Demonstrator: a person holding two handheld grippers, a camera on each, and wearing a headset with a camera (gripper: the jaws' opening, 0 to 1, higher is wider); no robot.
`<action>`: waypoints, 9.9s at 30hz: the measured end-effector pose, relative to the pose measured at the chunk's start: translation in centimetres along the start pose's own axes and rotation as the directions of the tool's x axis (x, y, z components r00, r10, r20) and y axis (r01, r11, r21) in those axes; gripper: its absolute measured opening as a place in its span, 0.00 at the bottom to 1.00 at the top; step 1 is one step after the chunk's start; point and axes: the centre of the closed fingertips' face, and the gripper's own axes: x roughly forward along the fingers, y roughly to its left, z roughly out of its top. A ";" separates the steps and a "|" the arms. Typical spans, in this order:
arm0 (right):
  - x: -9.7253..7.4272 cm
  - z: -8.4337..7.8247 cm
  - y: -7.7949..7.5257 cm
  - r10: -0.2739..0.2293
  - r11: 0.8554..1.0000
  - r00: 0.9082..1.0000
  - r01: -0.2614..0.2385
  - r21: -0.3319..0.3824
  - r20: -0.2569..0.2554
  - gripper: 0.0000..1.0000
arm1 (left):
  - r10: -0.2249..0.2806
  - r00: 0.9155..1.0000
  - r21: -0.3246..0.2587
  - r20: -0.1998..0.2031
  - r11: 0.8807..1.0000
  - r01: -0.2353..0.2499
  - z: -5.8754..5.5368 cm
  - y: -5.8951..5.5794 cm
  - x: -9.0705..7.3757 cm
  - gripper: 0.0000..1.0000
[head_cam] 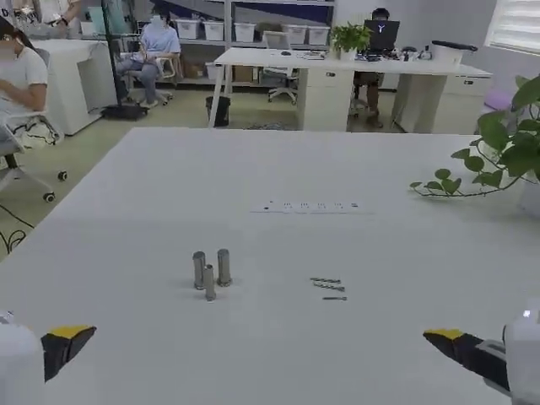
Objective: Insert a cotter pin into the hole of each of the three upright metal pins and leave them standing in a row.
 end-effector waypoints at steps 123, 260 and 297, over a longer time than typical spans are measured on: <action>0.7 1.9 -0.1 0.014 1.000 0.998 -0.015 0.012 0.064 0.80 | 0.020 0.999 0.035 0.025 0.999 -0.021 2.2 8.6 17.6 0.28; 3.5 1.9 0.5 0.069 0.998 0.997 -0.069 -0.008 0.038 0.97 | -0.329 0.941 0.222 -0.083 0.914 0.339 -1.4 0.7 18.5 0.07; 3.4 3.4 -2.1 0.065 0.998 0.996 -0.065 0.001 0.056 0.70 | -0.261 0.965 0.081 0.001 0.962 0.260 -0.6 1.2 16.9 0.43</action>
